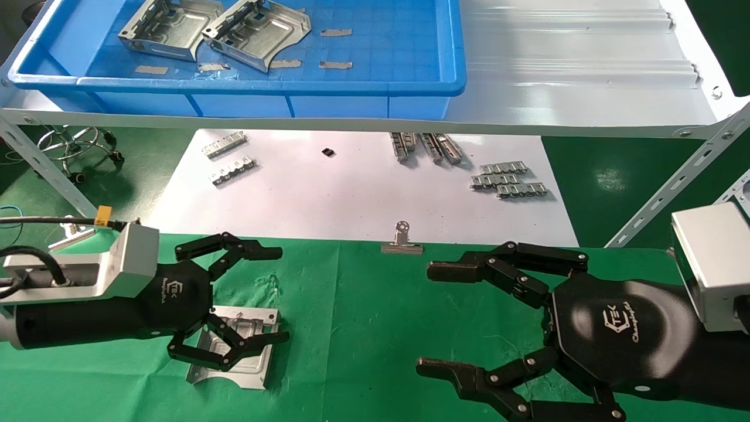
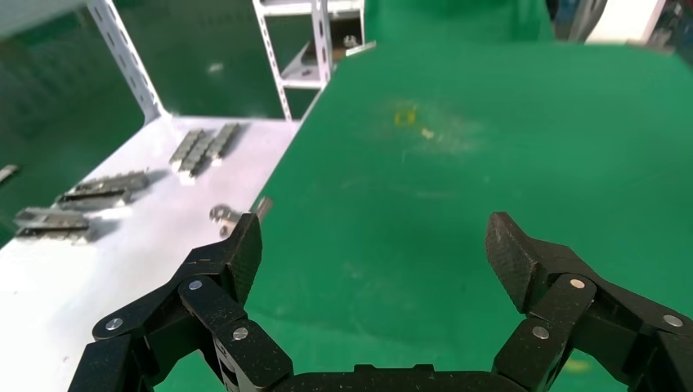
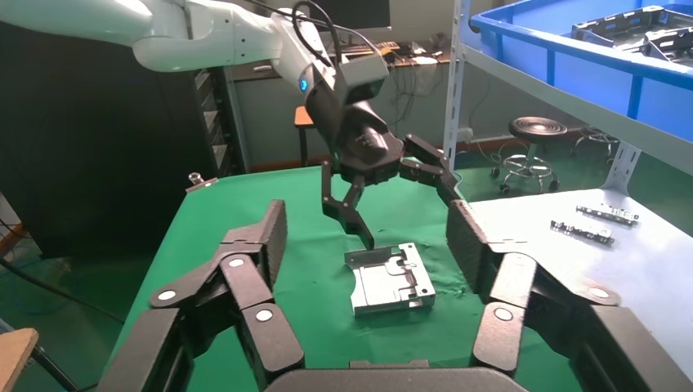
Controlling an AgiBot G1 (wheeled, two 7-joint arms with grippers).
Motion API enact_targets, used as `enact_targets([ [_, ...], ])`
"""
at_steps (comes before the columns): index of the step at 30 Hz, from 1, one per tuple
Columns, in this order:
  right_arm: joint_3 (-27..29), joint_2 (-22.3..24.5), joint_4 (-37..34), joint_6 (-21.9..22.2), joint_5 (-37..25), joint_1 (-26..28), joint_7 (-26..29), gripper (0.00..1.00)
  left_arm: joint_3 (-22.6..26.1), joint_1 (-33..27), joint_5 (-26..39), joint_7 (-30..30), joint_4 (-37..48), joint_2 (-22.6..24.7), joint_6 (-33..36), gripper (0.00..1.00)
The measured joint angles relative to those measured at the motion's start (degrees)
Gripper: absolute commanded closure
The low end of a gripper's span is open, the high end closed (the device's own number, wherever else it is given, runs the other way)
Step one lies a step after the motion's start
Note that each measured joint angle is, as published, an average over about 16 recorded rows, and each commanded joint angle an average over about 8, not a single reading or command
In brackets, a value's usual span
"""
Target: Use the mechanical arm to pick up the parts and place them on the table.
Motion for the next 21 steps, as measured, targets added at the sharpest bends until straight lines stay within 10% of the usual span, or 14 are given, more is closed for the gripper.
enact_targets([
  [21, -0.02, 0.01, 0.00, 0.01, 0.02, 0.01, -0.01, 0.00, -16.75, 13.23, -4.55, -19.02, -23.76, -6.15, -2.16, 0.00],
])
